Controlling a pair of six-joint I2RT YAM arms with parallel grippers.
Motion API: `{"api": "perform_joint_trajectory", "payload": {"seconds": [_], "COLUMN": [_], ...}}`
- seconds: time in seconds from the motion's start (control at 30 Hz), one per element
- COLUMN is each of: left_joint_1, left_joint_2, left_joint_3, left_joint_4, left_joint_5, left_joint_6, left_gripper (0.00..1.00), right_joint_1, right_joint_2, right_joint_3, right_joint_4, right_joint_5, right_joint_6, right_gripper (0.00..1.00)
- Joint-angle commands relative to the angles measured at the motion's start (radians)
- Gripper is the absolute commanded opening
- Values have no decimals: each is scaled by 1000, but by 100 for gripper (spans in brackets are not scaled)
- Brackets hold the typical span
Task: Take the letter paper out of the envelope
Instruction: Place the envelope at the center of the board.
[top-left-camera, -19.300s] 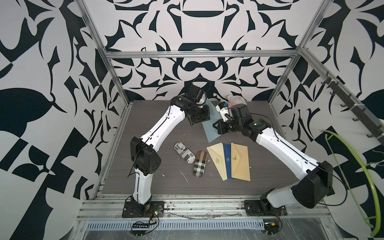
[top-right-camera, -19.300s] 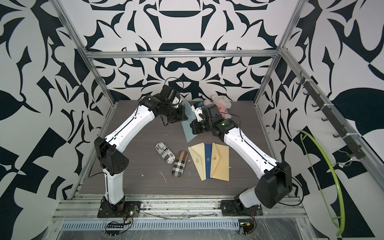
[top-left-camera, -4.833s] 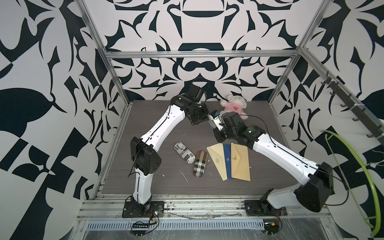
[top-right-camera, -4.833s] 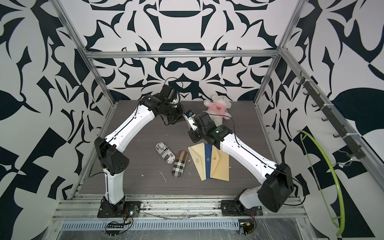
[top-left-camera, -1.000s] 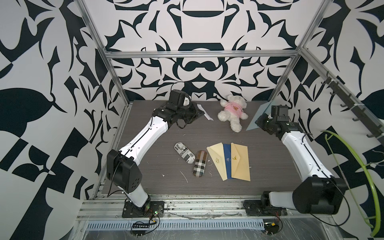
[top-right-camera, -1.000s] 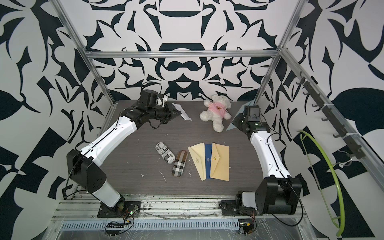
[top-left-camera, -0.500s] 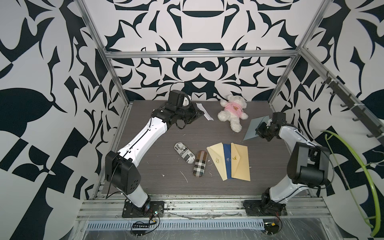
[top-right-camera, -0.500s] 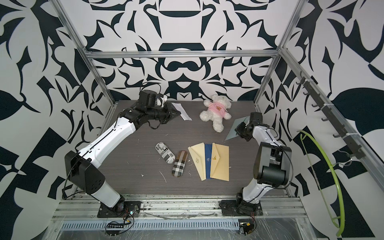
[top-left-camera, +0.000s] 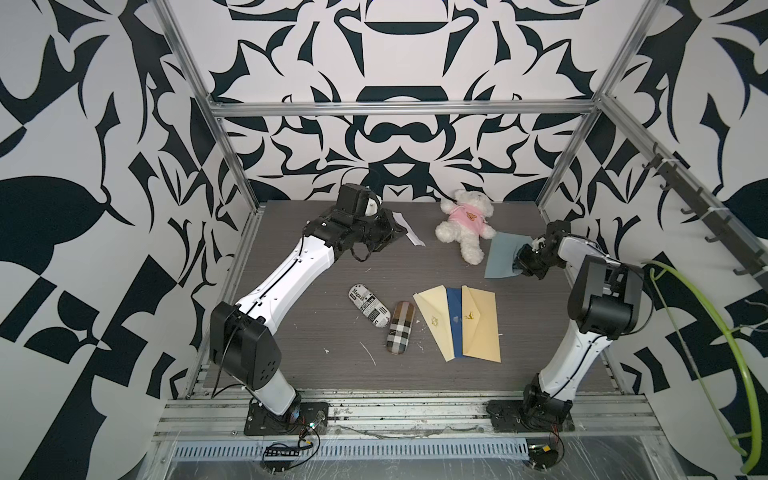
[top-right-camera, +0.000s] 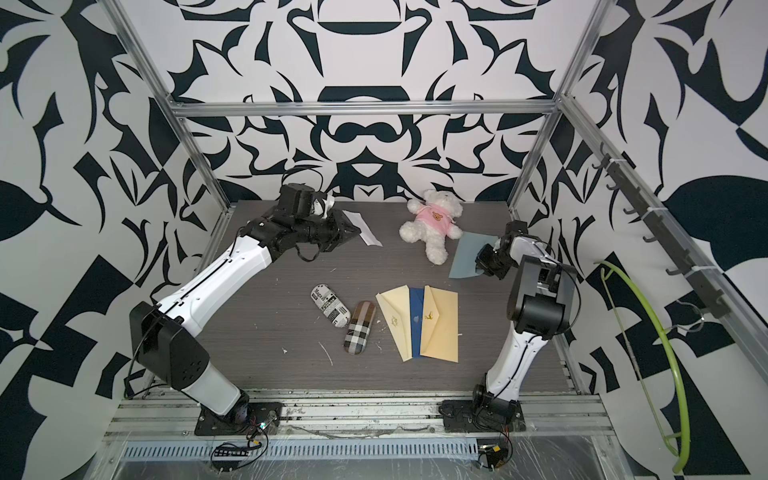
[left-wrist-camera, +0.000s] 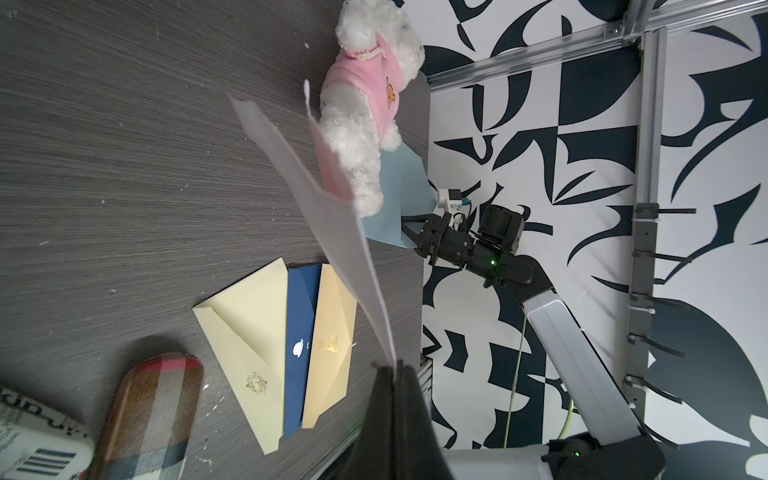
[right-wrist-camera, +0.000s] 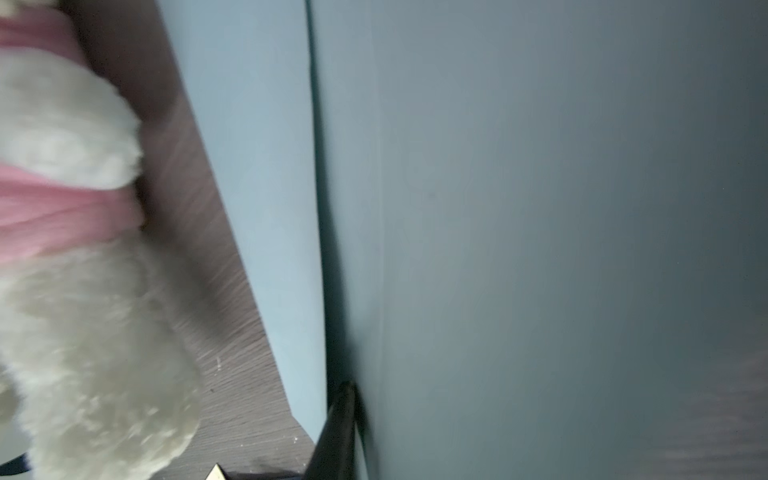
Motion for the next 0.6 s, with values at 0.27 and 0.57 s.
{"api": "perform_joint_trajectory", "payload": {"seconds": [0.27, 0.57], "left_joint_1": [56, 108], "left_joint_2": [51, 82], "left_joint_3": [96, 163], "left_joint_4": [-151, -168], "left_joint_5": [82, 163], "left_joint_6": [13, 39], "left_gripper": [0, 0], "right_joint_1": [93, 287], "right_joint_2": [-172, -359], "right_joint_3": [110, 254], "right_joint_4": [-184, -264], "right_joint_5": [346, 516], "right_joint_6": [5, 86], "right_gripper": [42, 48]}}
